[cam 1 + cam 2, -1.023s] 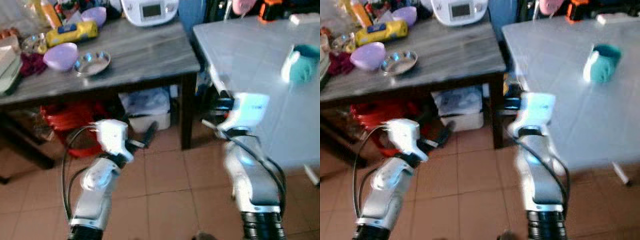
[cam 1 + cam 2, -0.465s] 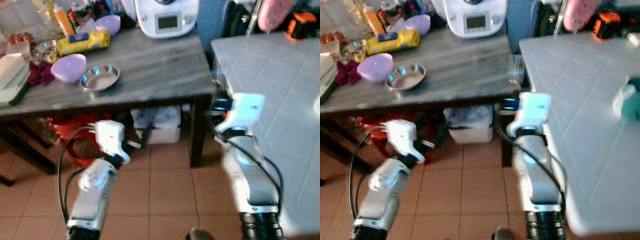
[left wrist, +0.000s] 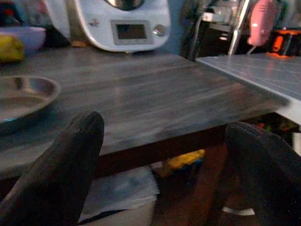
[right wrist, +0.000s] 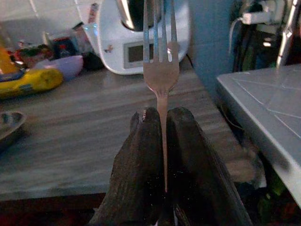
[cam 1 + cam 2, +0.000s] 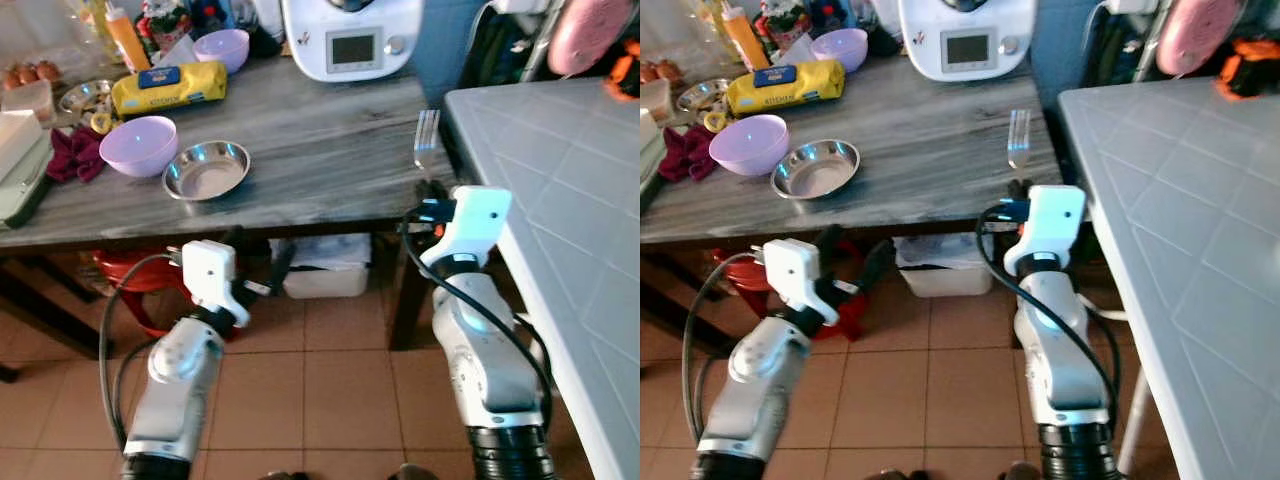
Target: Setting the table
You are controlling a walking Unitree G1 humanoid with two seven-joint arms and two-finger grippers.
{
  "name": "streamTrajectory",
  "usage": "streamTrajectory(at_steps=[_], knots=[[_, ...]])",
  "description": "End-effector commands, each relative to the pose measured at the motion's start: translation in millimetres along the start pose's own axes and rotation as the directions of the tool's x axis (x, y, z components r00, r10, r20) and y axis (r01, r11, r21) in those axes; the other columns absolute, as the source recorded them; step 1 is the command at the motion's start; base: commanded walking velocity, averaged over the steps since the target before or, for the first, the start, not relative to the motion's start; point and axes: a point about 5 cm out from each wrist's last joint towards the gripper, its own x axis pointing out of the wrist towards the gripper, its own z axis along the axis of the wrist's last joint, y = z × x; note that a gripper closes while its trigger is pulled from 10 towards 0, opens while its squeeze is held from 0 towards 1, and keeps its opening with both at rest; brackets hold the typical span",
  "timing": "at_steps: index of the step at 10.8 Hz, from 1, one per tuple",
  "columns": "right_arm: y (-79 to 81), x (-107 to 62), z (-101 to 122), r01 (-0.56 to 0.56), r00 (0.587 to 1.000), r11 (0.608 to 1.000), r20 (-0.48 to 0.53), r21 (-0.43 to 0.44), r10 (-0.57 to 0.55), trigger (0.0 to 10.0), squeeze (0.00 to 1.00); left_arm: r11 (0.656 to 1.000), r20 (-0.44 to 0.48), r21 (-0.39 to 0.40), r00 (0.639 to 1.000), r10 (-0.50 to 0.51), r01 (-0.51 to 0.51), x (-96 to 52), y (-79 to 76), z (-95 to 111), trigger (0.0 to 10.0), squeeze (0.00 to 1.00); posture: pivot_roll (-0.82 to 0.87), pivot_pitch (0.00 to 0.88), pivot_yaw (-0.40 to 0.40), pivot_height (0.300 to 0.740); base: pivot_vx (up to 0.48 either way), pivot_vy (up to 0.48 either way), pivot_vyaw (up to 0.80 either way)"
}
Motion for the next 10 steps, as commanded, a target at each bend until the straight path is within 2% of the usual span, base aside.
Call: streamTrajectory(at_steps=[1, 7, 10], knots=[[0.0, -1.0, -0.1, 0.003, 1.000, 1.000, 0.005, 0.013, -0.003, 10.0, 0.00, 1.000, -0.013, 0.010, 1.000, -0.005, 0.005, -3.3, 0.7, -1.1, 10.0, 0.00, -0.11, 0.145, 0.105, 0.740, 0.000, 0.356, 0.00], [0.9, -2.1, -1.1, 0.001, 1.000, 1.000, 0.005, 0.015, -0.001, 10.0, 0.00, 1.000, -0.015, 0.018, 1.000, -0.001, 0.001, -4.2, -0.2, -1.3, 10.0, 0.00, -0.10, 0.151, 0.105, 0.740, 0.000, 0.480, 0.00], [0.3, -2.5, -2.1, 0.001, 1.000, 1.000, 0.004, 0.011, -0.001, 10.0, 0.00, 0.999, -0.006, 0.016, 1.000, 0.028, -0.028, -3.4, 0.6, 0.1, 10.0, 0.00, -0.10, 0.153, 0.106, 0.740, 0.000, 0.000, 0.00]])
